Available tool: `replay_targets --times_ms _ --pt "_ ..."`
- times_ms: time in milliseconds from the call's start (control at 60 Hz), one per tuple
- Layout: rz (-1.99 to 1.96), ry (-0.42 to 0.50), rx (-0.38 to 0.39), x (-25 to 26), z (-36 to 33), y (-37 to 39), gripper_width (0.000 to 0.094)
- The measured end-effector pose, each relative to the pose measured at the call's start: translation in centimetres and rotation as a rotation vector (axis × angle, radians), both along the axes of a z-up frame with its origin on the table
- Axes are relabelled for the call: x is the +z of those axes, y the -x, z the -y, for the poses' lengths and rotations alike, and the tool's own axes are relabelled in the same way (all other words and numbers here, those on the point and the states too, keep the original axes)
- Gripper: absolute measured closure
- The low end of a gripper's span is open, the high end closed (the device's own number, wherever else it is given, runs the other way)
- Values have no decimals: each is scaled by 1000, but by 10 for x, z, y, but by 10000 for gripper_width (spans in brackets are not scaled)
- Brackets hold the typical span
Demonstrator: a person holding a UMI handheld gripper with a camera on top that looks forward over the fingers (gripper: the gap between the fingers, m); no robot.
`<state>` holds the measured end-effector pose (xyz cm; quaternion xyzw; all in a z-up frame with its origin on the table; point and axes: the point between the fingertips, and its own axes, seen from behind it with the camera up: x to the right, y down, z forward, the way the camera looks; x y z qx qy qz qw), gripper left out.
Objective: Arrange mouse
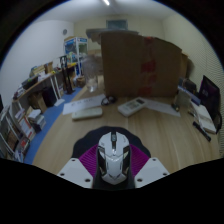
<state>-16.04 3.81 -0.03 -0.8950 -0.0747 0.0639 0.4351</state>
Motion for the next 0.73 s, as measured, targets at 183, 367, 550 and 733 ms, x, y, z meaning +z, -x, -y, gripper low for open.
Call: replay_targets --times_ms 183,367,550,733 --pt "51 19 16 -13 2 -2 397" --pt "-2 33 98 -4 22 5 116" --pt "-37 -106 121 46 85 -23 83" --pt "-221 -196 183 81 191 -54 95"
